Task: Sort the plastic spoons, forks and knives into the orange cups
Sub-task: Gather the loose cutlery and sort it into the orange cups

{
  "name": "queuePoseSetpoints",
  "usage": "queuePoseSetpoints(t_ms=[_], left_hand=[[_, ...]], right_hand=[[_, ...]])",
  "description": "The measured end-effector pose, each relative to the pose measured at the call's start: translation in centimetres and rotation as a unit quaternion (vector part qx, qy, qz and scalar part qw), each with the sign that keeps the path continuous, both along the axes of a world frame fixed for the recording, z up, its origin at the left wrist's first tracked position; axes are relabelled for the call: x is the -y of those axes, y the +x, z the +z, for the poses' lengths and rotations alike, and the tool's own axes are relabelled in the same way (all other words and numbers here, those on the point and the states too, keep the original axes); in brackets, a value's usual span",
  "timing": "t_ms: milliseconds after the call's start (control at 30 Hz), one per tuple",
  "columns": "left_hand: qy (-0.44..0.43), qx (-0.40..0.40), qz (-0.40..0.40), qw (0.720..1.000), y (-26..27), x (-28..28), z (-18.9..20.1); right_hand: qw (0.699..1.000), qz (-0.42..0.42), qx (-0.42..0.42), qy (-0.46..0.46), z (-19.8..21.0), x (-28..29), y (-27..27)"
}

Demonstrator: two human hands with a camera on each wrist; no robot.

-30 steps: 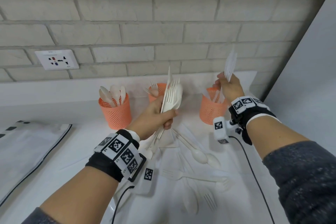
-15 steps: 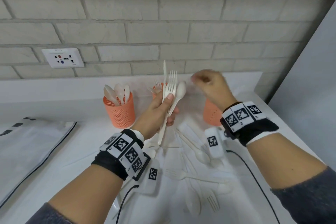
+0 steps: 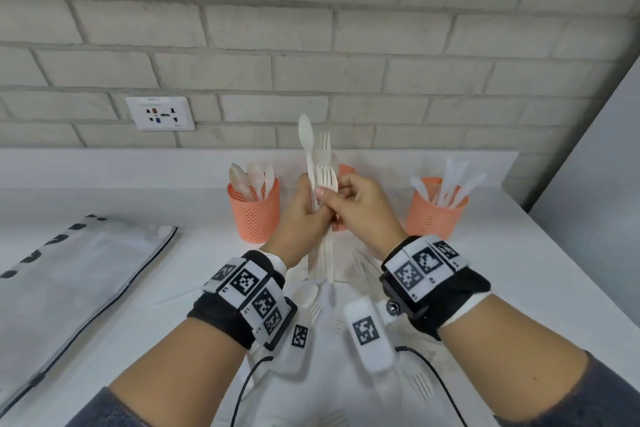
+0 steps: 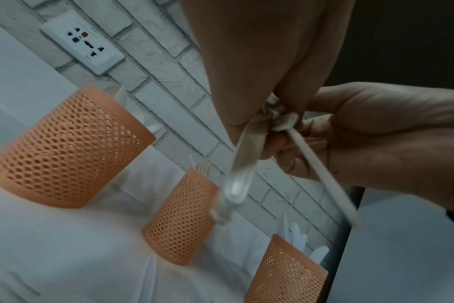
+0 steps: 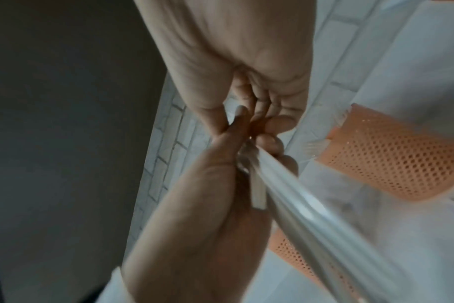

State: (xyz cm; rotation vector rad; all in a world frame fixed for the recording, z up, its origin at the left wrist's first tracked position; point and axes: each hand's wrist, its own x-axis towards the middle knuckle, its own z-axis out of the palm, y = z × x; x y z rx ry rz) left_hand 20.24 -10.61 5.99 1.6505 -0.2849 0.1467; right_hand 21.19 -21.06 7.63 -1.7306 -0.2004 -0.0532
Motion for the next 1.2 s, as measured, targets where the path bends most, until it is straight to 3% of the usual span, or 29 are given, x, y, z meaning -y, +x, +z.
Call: queuePoseSetpoints(t_ms=[233,367,467,633,933,1100,1200], left_hand=[[-0.034,-0.019,-0.059,0.998,-1.4,-1.6,0.2],[-0.173,-0.109,-0.076,0.976,-1.5,-2.2,-0.1],[-0.229,-0.126,-0.051,0.964,-1.8,-2.6,0.0],[-0.222,-0.107,0.072,0.967,-1.2,-3.4,-0.2],[-0.095,-0.034,0.095,0.99,-1.6,-2.9,0.0],[-0.06,-0.033,0.045,0.997,-1.8,-3.3,-0.1],[-0.063,-0.049,0.034,0.996,-1.7,-3.7,-0.4]], right_hand=[[0.992,0.086,-0.067,0.061,0.5,-0.8,0.2],[0.983,0.125,-0.099,0.086,0.6,-1.2,0.4],[0.98,0.132,-0.114,0.1,0.4,-1.5,0.5],[0.979,0.097,-0.121,0.131,0.6,-1.8,0.8],[0.981,-0.008,-0.059,0.183,0.3,-3.8,1.1],[0.958,0.041,-0.193,0.208,0.7,-2.9,1.3],[0.953,-0.002,-0.209,0.221,0.9,-2.9,2.5]])
